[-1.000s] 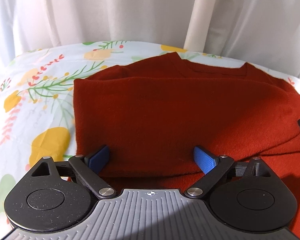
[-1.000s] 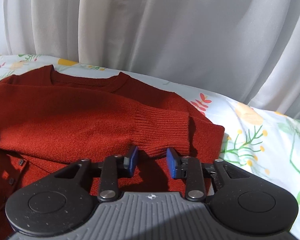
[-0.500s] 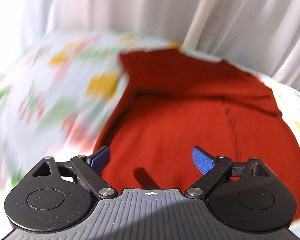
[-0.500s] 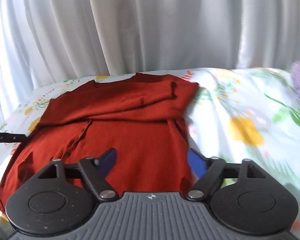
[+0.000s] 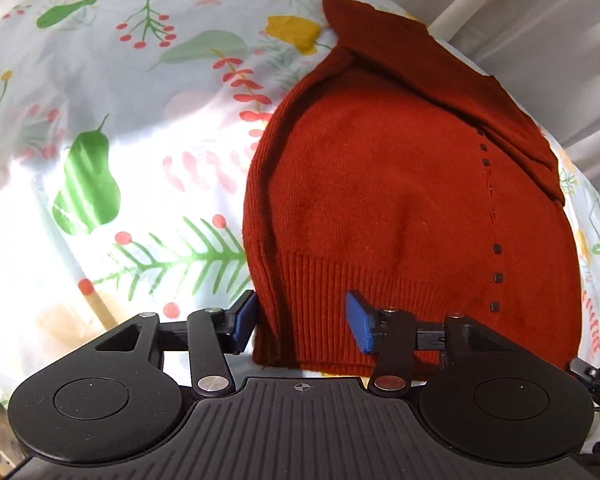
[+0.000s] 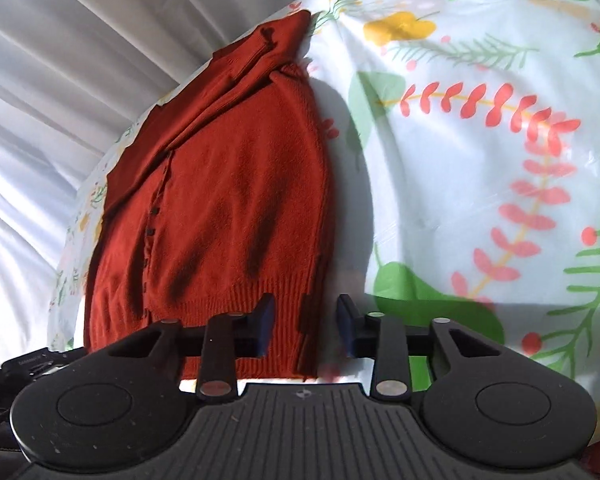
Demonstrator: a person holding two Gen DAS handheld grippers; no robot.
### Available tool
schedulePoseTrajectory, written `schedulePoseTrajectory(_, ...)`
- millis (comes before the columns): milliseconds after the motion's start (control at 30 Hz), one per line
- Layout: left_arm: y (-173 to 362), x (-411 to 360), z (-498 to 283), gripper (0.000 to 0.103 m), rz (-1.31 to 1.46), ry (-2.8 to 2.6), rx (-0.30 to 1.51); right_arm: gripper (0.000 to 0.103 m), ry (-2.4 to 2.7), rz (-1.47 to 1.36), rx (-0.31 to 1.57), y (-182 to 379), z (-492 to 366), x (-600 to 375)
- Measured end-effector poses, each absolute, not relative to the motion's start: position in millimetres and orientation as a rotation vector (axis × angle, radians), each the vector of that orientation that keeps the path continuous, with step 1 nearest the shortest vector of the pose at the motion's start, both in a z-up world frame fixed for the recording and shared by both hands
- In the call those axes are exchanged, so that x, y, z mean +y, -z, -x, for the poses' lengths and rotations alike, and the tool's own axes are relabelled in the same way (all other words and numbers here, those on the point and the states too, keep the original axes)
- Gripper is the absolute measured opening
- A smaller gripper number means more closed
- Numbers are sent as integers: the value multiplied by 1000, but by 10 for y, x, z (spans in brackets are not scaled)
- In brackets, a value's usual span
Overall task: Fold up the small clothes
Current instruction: 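Grasp the red cardigan's ribbed hem with both tools, then lift the hem with both tools and fold it over toward the collar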
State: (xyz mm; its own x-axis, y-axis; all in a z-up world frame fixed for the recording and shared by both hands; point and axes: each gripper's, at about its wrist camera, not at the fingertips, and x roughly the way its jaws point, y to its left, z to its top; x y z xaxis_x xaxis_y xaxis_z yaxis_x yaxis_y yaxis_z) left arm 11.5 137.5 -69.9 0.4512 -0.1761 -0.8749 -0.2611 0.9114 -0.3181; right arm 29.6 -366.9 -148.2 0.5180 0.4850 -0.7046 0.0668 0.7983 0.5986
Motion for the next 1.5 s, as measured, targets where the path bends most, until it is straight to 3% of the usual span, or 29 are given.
schedulePoseTrajectory(200,787,1416,1,18,469,-61,1142,9,-290,-596,1053,1505,-283,-3622)
schedulePoseTrajectory(300,828,1472,36,10,504,-75,1137,6,-286,-602,1060,1513,-275,-3634)
schedulePoseTrajectory(700,508,1546,19,7,590,-81,983,4,-333,-776,1024,1470,-255,-3769)
schedulePoseTrajectory(1000,15,1546,-179,7,622,-38,768,4,-395,-870,896,1218,-412,-3802)
schedulePoseTrajectory(1500,-343,1587,-859,7,625,4,623,4,-442,-838,673,645,-1063,-3741)
